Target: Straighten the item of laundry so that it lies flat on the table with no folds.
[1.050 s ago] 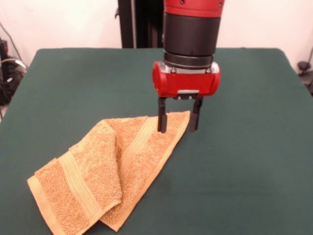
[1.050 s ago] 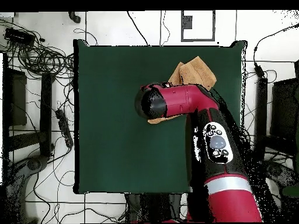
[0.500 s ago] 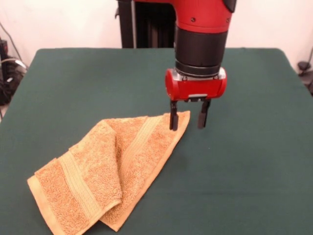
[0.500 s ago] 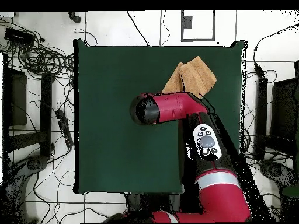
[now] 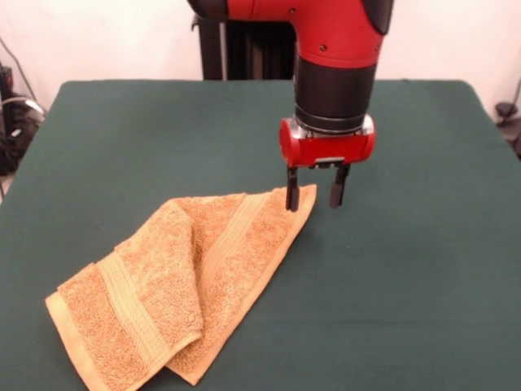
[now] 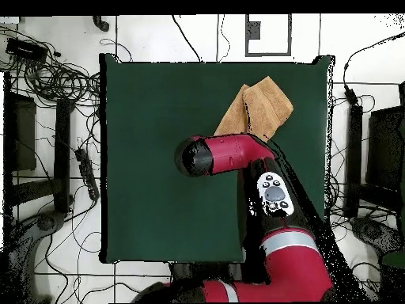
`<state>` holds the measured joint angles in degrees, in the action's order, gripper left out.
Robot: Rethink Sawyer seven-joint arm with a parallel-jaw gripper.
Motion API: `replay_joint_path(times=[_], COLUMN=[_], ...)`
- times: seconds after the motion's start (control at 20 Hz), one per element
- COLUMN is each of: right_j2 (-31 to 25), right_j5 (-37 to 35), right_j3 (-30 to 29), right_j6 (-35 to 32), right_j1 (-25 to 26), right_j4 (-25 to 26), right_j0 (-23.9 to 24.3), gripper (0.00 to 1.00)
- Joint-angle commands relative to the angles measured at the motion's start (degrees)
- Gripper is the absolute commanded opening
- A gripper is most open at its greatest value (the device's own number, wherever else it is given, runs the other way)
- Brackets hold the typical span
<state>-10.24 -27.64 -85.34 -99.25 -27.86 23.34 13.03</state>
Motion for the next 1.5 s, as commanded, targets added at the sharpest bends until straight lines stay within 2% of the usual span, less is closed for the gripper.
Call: replay_joint_path(times=[0.05, 0.4, 0.5, 1.0, 1.15, 1.3, 1.35, 1.5], right_j2=[0.3, -0.4, -1.0, -1.9, -1.5, 2.0, 3.1, 3.9], right_j5=[2.5, 6.6, 5.9, 12.1, 13.1, 15.6, 16.3, 17.6], right_j3=[-5.6, -7.1, -7.5, -9.2, -10.4, -10.9, -11.1, -11.5], right_j6=[-12.1, -12.9, -12.8, -14.3, -14.9, -18.2, -19.2, -18.7], right_j1=[1.0, 3.2, 3.4, 6.9, 6.9, 6.3, 6.1, 6.1], right_j4=[-3.1, -3.6, -4.6, -8.4, -9.9, -11.4, -12.0, -13.1], right_j0=[-2.8, -2.6, -2.3, -2.9, -3.7, -7.3, -8.3, -9.1], gripper=[1.0, 1.0, 1.0, 1.0, 1.0, 1.0, 0.0, 0.0])
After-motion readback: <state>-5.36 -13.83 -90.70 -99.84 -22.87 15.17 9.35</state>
